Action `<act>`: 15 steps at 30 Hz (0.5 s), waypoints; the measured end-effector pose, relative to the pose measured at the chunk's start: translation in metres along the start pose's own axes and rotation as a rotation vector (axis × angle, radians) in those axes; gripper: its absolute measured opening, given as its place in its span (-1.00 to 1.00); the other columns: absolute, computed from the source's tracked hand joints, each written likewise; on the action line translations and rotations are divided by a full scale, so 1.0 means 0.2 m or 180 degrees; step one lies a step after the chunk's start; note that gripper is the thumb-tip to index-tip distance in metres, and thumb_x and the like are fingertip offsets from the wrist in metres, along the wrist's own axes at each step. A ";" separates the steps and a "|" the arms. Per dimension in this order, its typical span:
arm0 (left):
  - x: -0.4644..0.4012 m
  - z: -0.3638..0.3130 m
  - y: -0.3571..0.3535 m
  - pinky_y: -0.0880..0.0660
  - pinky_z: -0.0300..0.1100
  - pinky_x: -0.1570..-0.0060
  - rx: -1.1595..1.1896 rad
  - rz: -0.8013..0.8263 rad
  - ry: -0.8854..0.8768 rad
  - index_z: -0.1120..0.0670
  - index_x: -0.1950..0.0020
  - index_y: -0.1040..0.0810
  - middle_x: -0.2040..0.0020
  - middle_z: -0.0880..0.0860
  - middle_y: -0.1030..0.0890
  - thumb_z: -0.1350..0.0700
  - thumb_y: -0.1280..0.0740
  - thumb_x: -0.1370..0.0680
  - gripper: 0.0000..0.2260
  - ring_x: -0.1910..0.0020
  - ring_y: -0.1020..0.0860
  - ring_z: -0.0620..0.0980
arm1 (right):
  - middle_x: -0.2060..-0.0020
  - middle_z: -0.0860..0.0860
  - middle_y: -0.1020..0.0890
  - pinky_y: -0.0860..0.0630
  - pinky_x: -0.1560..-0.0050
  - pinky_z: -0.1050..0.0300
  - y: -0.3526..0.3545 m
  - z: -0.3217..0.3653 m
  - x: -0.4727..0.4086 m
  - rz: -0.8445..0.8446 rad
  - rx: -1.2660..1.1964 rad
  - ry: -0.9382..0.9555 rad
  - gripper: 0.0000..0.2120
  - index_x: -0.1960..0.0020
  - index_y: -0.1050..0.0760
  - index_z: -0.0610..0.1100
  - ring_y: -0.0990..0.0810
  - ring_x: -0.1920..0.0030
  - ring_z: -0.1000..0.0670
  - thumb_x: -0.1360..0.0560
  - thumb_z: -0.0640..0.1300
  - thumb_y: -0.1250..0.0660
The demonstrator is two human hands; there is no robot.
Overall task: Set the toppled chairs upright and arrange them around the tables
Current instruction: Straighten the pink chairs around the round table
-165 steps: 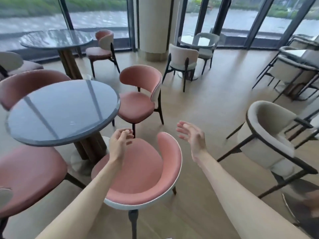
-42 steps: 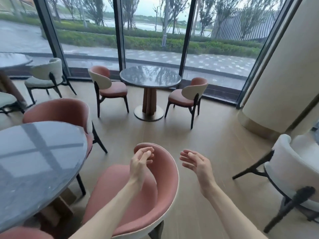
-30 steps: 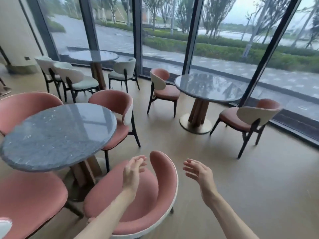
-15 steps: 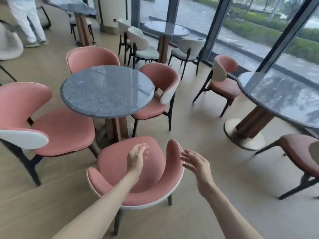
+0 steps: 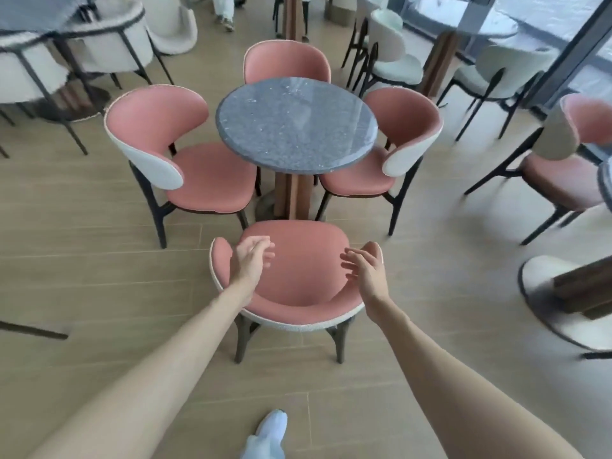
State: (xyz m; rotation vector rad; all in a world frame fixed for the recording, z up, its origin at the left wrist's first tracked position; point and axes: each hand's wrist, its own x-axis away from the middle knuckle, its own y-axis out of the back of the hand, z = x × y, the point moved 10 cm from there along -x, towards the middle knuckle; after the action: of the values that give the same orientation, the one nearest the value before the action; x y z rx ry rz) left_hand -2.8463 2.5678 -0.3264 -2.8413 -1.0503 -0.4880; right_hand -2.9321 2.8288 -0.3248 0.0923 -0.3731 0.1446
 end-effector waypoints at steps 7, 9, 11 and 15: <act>0.30 0.54 0.14 -0.59 0.02 0.03 0.0104 -0.0467 0.1268 0.11 -0.05 -0.56 -0.14 0.17 -0.61 0.15 -0.36 -0.58 -0.92 -0.08 -0.59 0.08 | 0.08 -0.16 -0.62 -0.62 0.05 -0.03 0.18 -0.60 0.01 -0.0153 -0.0183 -0.1348 -0.90 0.07 -0.56 -0.23 -0.61 0.10 -0.06 -0.53 -0.18 -0.35; 0.36 0.67 0.11 -0.59 0.16 -0.01 0.0394 -0.0448 0.1796 0.10 -0.12 -0.52 -0.17 0.16 -0.53 0.12 -0.40 -0.56 -0.83 -0.21 -0.54 0.16 | 0.11 -0.17 -0.55 -0.62 0.13 -0.03 0.20 -0.76 0.04 -0.0150 -0.0090 -0.1754 -0.84 0.03 -0.51 -0.27 -0.59 0.08 -0.09 -0.52 -0.16 -0.38; 0.36 0.79 0.08 -0.57 0.29 -0.03 0.0665 -0.0448 0.2154 0.11 -0.39 -0.41 -0.38 0.20 -0.41 0.10 -0.44 -0.54 -0.55 -0.32 -0.47 0.27 | -0.09 -0.24 -0.56 -0.65 0.04 -0.13 0.16 -0.88 0.04 -0.0050 -0.0110 -0.2037 -0.77 -0.07 -0.48 -0.26 -0.58 -0.11 -0.18 -0.53 -0.13 -0.41; 0.27 0.97 0.05 -0.49 0.41 -0.12 0.0963 -0.0562 0.2500 0.14 -0.51 -0.29 -0.51 0.27 -0.28 0.12 -0.46 -0.53 -0.39 -0.38 -0.41 0.36 | -0.33 -0.23 -0.42 -0.61 -0.10 -0.29 0.03 -1.02 0.00 -0.0059 -0.0625 -0.2377 -0.48 -0.38 -0.38 -0.29 -0.53 -0.21 -0.28 -0.51 -0.15 -0.45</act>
State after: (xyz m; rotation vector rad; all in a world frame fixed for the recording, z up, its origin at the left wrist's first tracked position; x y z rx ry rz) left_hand -2.7492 2.6280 -0.4923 -1.9945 -1.0681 -1.2023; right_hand -2.8604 2.8581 -0.5133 -0.0496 -1.1283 0.0490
